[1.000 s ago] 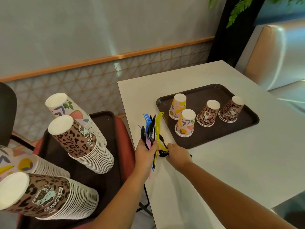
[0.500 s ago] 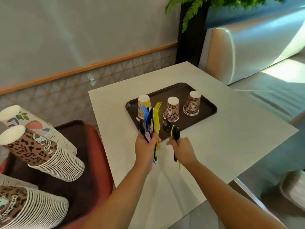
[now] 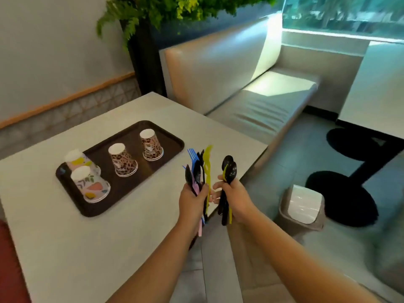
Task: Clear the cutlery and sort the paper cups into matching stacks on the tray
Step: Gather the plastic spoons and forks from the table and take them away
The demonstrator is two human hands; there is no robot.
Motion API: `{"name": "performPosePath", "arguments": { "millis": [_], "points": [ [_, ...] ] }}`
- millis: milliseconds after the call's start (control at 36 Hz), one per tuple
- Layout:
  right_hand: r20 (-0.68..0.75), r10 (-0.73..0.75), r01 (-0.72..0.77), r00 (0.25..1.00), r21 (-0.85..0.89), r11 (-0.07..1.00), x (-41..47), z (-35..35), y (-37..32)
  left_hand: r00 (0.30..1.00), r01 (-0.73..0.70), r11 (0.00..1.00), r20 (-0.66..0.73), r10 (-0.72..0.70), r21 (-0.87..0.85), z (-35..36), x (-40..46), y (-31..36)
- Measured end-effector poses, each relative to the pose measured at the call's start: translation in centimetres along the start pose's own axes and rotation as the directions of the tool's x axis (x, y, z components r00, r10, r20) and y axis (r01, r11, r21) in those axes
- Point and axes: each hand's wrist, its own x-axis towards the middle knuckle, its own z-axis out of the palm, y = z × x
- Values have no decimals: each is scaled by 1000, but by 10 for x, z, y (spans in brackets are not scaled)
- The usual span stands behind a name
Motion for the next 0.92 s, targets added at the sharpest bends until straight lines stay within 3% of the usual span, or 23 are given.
{"name": "performPosePath", "arguments": {
  "millis": [194, 500, 750, 917],
  "points": [
    [-155, 13, -6, 988, 50, 999, 1, -101, 7, 970, 31, 990, 235, -62, 135, 100, -13, -8],
    [-403, 166, -131, 900, 114, 985, 34, -216, 39, 819, 31, 963, 545, -178, 267, 219, 15, -34],
    [-489, 270, -225, 829, 150, 963, 67, -293, 71, 645, 119, 886, 644, -412, 448, 304, 75, -88],
    [-566, 403, -346, 719, 211, 914, 98, -338, 123, 545, 184, 818, 636, -546, 545, 357, 90, -152]
  ]
}}
